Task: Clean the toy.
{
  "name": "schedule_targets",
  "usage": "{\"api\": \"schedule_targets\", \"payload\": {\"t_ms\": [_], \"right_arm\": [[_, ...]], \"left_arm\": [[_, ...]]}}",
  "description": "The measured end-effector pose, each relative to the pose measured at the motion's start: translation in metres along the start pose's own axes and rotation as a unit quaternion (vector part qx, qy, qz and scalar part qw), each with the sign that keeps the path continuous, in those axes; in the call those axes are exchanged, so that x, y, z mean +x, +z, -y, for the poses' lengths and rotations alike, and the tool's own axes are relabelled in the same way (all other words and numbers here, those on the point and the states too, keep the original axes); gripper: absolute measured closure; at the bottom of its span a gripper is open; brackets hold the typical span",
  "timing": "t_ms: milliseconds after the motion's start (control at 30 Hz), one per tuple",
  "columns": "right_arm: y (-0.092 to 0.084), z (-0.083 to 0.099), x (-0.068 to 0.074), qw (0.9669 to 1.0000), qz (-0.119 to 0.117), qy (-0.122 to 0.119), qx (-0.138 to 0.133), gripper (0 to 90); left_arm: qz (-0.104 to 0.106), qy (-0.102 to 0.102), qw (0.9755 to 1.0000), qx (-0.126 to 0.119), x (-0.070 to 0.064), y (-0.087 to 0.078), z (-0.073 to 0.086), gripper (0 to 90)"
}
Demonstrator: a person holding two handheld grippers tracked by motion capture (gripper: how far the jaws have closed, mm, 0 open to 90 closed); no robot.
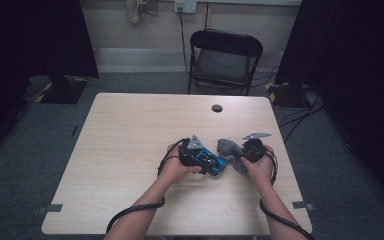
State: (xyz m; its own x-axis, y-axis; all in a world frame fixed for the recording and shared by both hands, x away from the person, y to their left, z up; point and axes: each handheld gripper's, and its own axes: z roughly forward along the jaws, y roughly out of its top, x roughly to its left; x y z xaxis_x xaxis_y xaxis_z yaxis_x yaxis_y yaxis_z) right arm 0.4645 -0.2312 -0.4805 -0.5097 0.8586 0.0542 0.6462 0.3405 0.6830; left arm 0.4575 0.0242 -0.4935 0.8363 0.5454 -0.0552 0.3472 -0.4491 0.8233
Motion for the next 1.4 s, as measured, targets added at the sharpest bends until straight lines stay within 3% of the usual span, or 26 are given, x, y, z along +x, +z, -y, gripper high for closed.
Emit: {"api": "schedule_targets", "payload": {"t_ms": [167,267,433,633,733,800,900,967,1000,1100,1200,1400], "right_arm": [[0.003,-0.001,0.001,1.0,-0.003,0.005,0.001,71.0],[-0.002,-0.002,-0.002,1.0,-0.001,-0.004,-0.002,61.8],[-0.014,-0.002,-0.011,0.9999,-0.007,0.005,-0.013,50.3],[-0.023,0.002,-0.015,0.9998,-0.011,-0.014,-0.004,43.6],[-0.023,0.008,-0.013,0.9995,-0.008,-0.029,0.009,49.1],[-0.022,0.013,-0.012,0.9991,-0.01,-0.037,0.016,65.3],[-0.019,0.018,-0.011,0.9996,-0.005,-0.025,0.015,76.6],[-0.02,0.015,-0.012,0.9999,0.001,-0.002,0.013,78.4],[-0.022,0.012,-0.013,0.9998,0.014,0.009,0.005,78.8],[-0.024,0.004,-0.016,0.9989,0.04,0.023,-0.009,78.9],[-0.02,-0.004,-0.016,0.9985,0.038,0.036,-0.018,78.8],[0.003,-0.021,-0.003,0.9984,0.044,0.026,-0.024,78.9]], "left_arm": [[0.0,0.0,1.0,-0.001,0.0,0.0,0.0,7.9],[0.0,0.0,1.0,-0.002,0.0,0.0,0.0,7.9],[-0.001,0.0,1.0,-0.003,0.0,0.0,0.001,8.0],[0.001,-0.002,1.0,-0.002,0.0,0.0,0.0,8.0],[0.0,-0.001,1.0,-0.004,0.0,0.0,0.001,8.1],[0.0,0.0,1.0,-0.005,0.0,0.0,0.001,8.1],[0.0,-0.001,1.0,-0.006,0.0,0.0,0.002,8.1],[0.0,-0.001,1.0,-0.006,0.0,0.0,0.001,8.1],[0.0,-0.001,1.0,-0.006,0.0,0.0,0.001,8.1],[0.001,-0.001,1.0,-0.006,0.001,0.0,0.002,8.1],[0.003,-0.002,1.0,-0.006,0.001,0.0,0.001,8.2],[0.005,-0.002,0.9999,-0.013,0.002,0.0,0.003,8.5]]}}
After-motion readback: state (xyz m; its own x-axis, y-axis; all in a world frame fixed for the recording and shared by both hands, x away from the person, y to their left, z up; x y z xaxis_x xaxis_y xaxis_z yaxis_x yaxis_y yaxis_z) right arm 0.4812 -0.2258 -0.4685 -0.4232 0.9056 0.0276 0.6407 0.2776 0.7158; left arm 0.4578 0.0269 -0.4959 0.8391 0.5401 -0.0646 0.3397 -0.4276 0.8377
